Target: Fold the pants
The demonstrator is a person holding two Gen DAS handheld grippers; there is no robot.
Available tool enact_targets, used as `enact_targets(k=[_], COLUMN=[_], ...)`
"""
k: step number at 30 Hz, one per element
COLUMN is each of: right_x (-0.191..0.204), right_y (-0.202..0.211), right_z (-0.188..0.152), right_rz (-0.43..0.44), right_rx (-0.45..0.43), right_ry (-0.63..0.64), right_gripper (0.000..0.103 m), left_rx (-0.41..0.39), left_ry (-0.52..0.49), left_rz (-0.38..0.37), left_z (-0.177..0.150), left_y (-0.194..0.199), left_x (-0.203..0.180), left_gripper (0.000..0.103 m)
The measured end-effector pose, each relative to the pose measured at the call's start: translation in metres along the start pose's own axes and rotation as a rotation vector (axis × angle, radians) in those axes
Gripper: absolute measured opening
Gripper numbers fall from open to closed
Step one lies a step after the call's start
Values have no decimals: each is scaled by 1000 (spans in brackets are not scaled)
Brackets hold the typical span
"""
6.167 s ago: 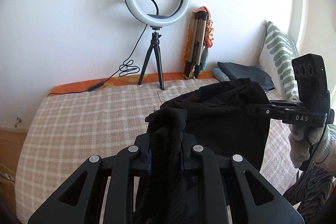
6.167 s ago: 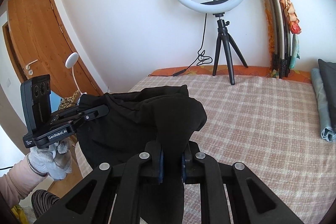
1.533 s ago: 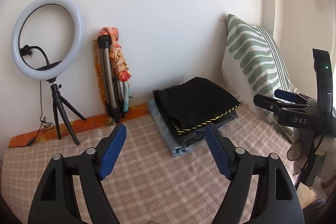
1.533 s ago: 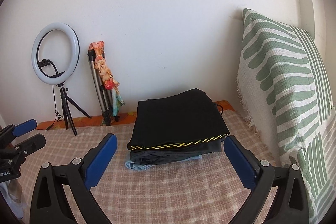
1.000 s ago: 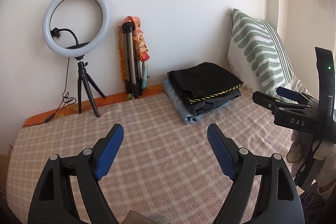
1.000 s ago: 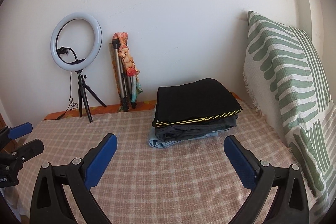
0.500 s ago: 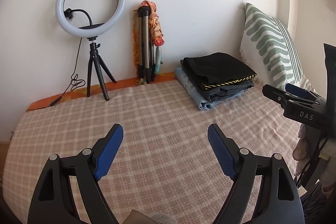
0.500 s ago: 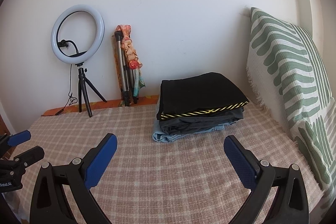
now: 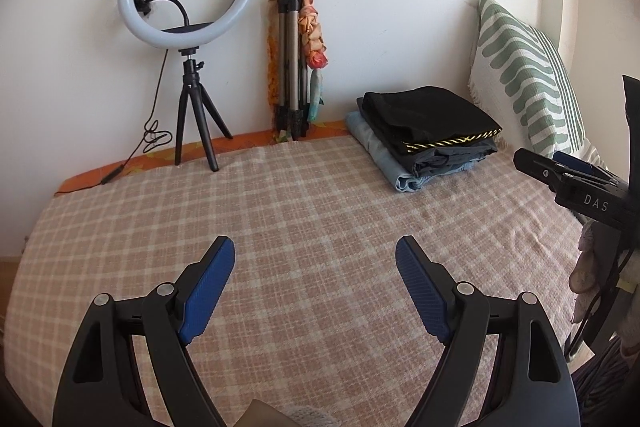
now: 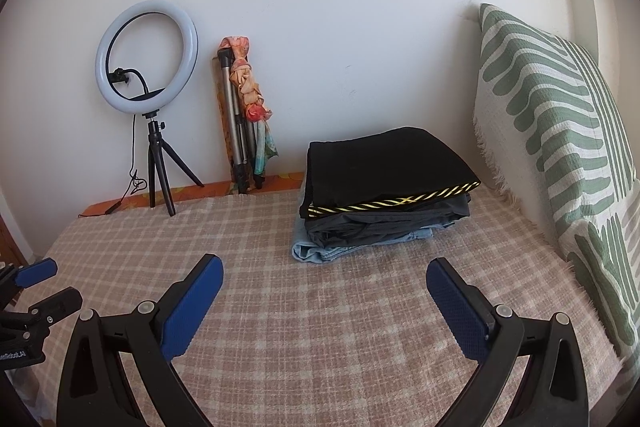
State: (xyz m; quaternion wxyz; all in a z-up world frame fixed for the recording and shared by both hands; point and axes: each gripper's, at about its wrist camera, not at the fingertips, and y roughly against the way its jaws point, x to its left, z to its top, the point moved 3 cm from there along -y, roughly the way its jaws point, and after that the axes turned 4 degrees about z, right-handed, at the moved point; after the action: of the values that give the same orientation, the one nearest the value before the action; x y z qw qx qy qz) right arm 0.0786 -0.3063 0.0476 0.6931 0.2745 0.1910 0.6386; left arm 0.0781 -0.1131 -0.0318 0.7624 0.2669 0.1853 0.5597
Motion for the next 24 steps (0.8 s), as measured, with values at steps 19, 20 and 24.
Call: enact_targets(k=[19,20,24], right_x=[1,1,1], right_y=[-2,-2,-2], right_z=[-3,-3,-3], right_rz=[-4,-3,-3], right_rx=[12,13,14], right_ry=[3,3,3], right_gripper=[103,103,103], left_rx=[9,8,5], left_ry=[-6,-6,-9], left_rz=[-15,-16,-19], left_z=[-1,-1,-1], left_y=[-1,-1,0], left_x=[-3,-3,-5], left_gripper=[83,83,83])
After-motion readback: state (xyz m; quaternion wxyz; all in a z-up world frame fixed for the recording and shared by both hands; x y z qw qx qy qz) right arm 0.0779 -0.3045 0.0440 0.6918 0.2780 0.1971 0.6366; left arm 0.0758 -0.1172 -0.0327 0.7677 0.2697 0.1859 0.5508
